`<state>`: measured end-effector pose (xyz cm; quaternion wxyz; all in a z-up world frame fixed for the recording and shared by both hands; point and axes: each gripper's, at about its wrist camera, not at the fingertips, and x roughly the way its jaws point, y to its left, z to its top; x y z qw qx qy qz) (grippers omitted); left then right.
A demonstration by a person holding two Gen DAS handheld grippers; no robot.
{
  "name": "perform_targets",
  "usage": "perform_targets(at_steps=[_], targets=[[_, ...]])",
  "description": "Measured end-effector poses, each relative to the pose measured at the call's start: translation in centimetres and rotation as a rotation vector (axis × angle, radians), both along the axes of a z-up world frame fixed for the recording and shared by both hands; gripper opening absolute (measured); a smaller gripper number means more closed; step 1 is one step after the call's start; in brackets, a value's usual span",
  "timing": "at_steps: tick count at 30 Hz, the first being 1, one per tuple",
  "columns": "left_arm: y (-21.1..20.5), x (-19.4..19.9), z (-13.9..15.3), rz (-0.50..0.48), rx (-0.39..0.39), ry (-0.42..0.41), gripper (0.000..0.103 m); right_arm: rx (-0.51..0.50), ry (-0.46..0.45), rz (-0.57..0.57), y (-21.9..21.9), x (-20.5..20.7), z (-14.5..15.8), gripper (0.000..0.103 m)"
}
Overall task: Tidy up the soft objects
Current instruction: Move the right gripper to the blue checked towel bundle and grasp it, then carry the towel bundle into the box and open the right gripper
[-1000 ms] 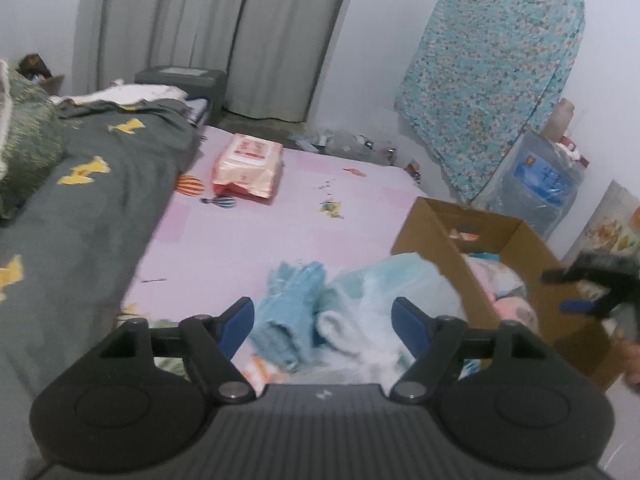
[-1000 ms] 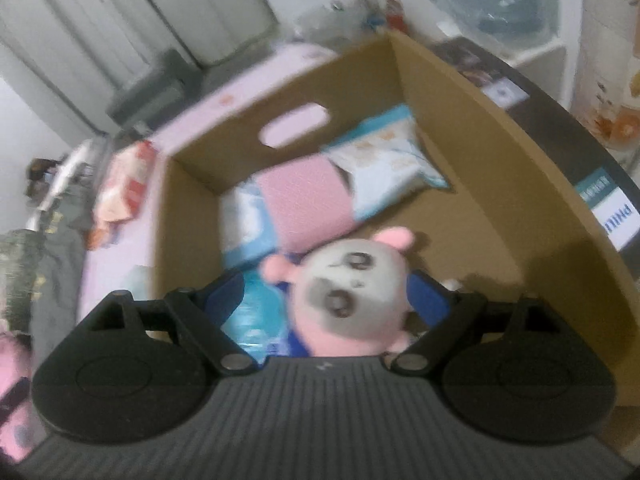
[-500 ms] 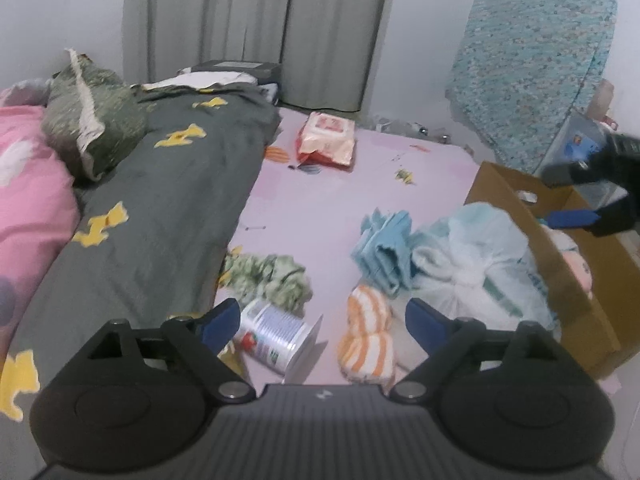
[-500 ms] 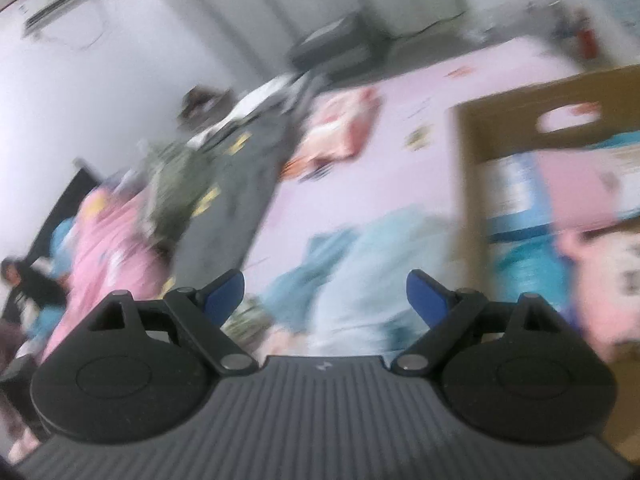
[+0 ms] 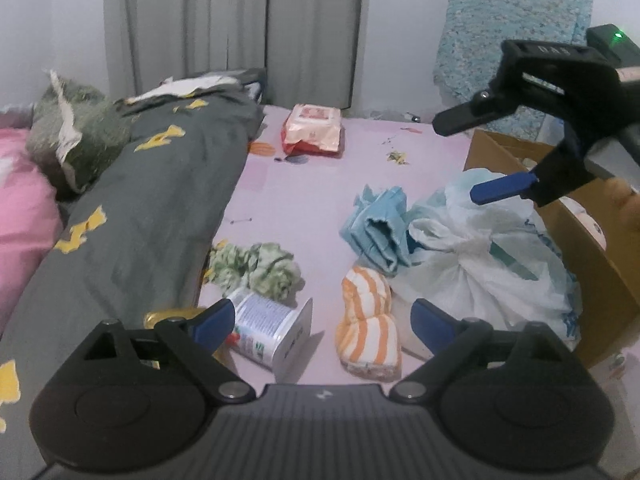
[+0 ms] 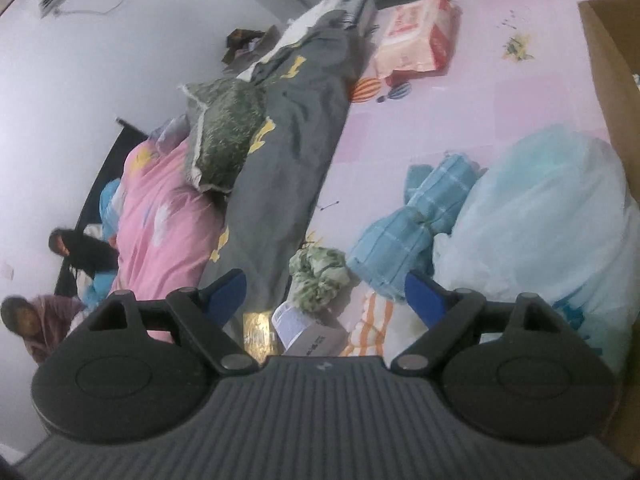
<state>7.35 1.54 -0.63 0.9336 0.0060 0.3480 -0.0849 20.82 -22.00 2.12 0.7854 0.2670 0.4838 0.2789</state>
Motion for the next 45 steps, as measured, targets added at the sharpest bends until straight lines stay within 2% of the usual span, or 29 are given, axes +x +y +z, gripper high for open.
perform_targets(at_steps=[8,12,15,19,22,25,28,31,33,37,39,45], targets=[[-1.9,4.3,0.6,-0.056,-0.087,-0.031,0.094,-0.001,0.055,-0.043,-0.4,3.4,-0.8,0.085],[-3.0,8.3,0.0,-0.031,-0.126,0.025,0.09,-0.053,0.098,-0.024,0.5,7.1,-1.1,0.085],[-4.1,10.9,-1.2,-0.022,-0.122,0.086,0.085,-0.112,0.143,-0.012,1.6,9.8,-1.8,0.085],[-4.8,12.8,-3.0,-0.004,-0.138,0.16,0.073,-0.207,0.169,0.038,3.5,12.9,-3.3,0.085],[-5.3,13.3,-3.9,-0.016,-0.154,0.188,0.063,-0.255,0.242,0.064,4.5,14.5,-5.5,0.085],[-5.8,13.3,-4.1,-0.04,-0.152,0.175,0.048,-0.287,0.293,0.085,5.0,15.3,-7.5,0.085],[-6.7,12.7,-3.6,-0.079,-0.118,0.116,0.037,-0.305,0.298,0.094,5.4,15.7,-8.7,0.083],[-7.5,12.3,-3.1,-0.099,-0.083,0.076,0.029,-0.327,0.29,0.109,5.8,16.0,-9.4,0.07],[-7.7,12.2,-2.9,-0.101,-0.08,0.057,0.024,-0.329,0.3,0.106,5.7,16.0,-9.9,0.053],[-8.1,11.3,-1.9,-0.121,-0.084,0.012,0.02,-0.301,0.273,0.093,5.3,15.5,-9.5,0.041],[-8.4,10.7,-1.1,-0.129,-0.071,-0.018,0.02,-0.267,0.246,0.092,5.1,14.9,-8.8,0.03],[-9.0,8.9,1.4,-0.141,-0.055,-0.1,0.019,-0.157,0.163,0.082,4.3,13.1,-6.2,0.023]])
